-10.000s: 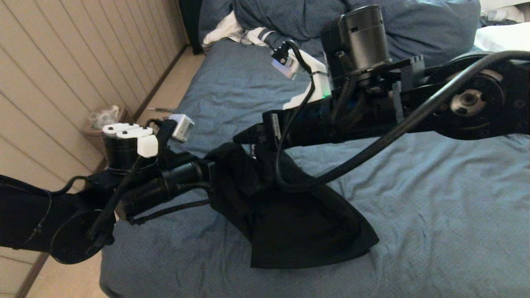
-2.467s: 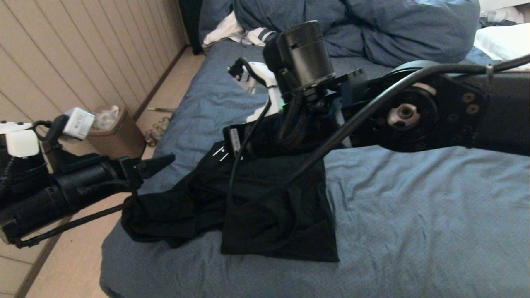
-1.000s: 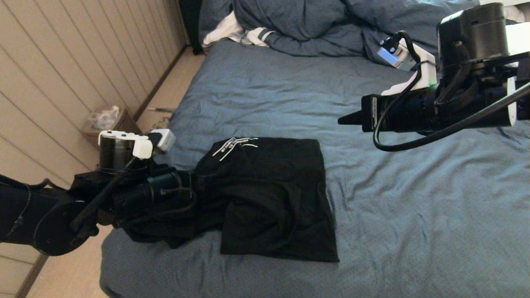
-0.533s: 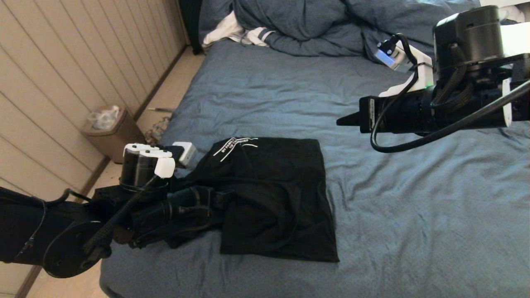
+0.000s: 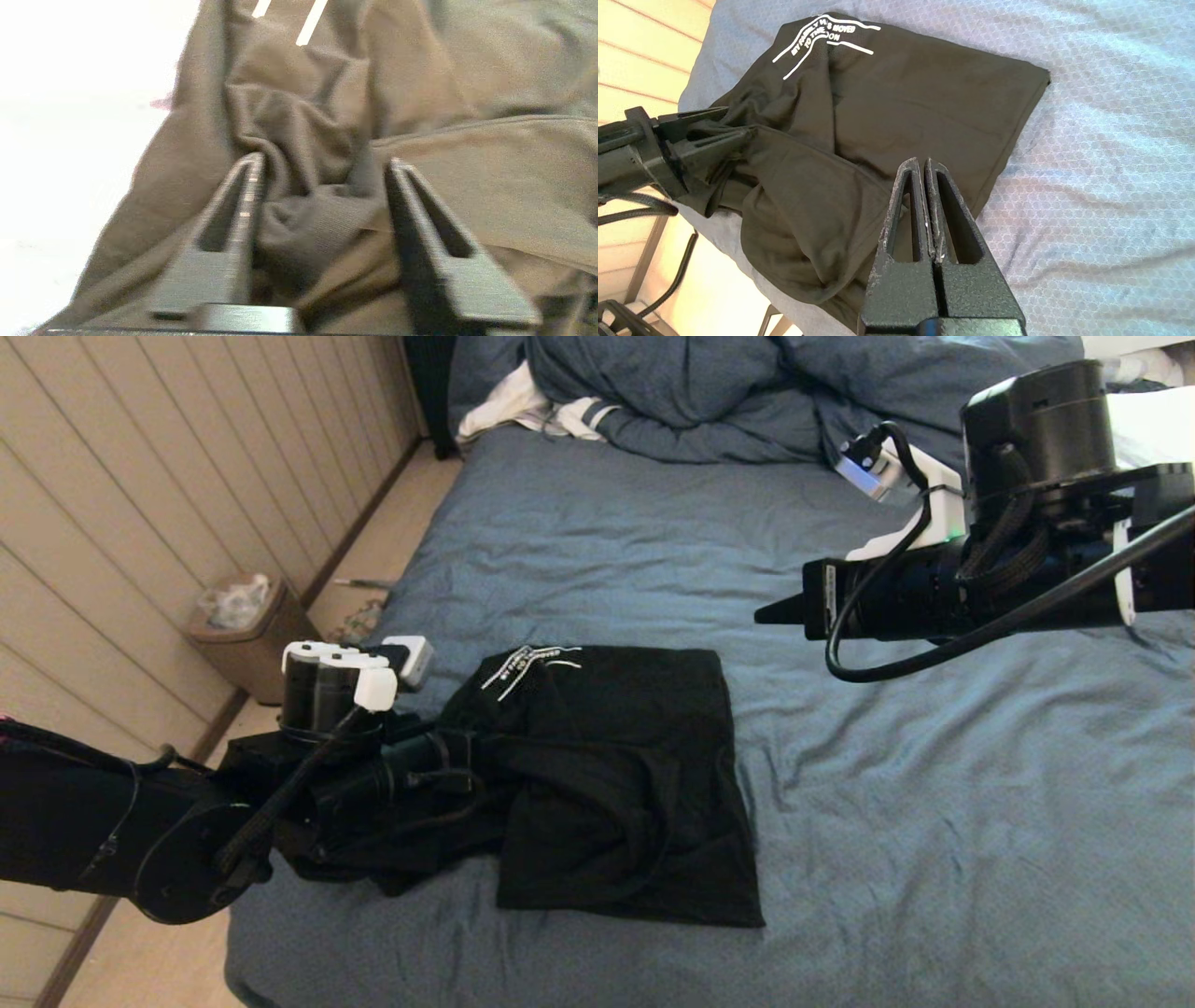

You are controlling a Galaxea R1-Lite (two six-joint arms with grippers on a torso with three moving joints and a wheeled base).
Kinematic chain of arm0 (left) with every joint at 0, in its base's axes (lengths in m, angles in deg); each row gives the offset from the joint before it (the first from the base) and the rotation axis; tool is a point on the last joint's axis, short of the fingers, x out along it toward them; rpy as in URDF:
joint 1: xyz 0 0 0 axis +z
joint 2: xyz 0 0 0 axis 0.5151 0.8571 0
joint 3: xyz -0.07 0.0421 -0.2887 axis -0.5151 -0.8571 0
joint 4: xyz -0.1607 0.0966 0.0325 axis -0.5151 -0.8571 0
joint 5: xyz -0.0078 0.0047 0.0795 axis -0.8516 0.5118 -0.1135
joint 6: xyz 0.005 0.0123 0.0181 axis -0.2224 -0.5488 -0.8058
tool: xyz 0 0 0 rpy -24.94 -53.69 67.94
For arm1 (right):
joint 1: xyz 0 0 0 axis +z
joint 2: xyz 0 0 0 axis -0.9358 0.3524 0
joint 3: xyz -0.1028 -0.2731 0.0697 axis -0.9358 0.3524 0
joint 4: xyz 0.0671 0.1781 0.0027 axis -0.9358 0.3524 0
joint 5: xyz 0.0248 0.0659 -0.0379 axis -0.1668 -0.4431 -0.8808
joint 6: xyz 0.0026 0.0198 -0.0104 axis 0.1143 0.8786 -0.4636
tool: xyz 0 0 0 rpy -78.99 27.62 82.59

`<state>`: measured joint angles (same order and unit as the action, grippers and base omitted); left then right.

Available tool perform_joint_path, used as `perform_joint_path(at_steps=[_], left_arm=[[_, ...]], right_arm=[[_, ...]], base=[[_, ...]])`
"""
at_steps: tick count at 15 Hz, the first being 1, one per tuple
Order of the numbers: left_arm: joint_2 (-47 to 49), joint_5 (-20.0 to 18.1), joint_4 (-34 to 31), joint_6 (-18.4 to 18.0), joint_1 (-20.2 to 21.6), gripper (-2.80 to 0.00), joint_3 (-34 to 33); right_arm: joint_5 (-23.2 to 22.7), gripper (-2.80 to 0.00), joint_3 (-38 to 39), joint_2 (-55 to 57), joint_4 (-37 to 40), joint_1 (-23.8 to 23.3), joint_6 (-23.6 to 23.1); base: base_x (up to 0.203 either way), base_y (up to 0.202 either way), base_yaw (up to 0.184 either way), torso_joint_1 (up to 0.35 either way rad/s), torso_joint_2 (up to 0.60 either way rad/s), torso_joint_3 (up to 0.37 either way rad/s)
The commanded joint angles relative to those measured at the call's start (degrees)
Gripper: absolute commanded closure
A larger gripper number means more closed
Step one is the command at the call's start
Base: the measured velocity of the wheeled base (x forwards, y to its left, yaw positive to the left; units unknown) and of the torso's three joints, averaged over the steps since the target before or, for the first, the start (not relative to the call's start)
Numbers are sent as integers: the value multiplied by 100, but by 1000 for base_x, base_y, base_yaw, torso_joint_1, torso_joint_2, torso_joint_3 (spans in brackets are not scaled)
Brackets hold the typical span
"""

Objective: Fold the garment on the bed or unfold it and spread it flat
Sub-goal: Unford the black T-shirt

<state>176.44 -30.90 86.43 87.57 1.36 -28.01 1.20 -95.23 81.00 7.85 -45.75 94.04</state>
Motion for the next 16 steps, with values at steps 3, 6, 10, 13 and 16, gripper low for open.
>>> perform_joint_path(at_steps=[3,6,10,13,16], left_arm=[[7,2,17,5,29,0,-21],[-136,11,19,-3,93,0,75],[-430,-50,-50,-21,780,0,476],[-417,-377,-24,-53,1324,0,600],[-290,-798,6,-55,1828,0,666]], right_arm=[[-14,0,15,14,8,3,4],[-14,0,15,32,8,12,4],[-14,0,15,58,8,12,4],[-14,0,23,58,8,12,4],[-14,0,23,67,8,12,4]], base=[[0,0,0,0,0,0],[0,0,0,0,0,0],[0,0,0,0,0,0],[0,0,0,0,0,0],[0,0,0,0,0,0]])
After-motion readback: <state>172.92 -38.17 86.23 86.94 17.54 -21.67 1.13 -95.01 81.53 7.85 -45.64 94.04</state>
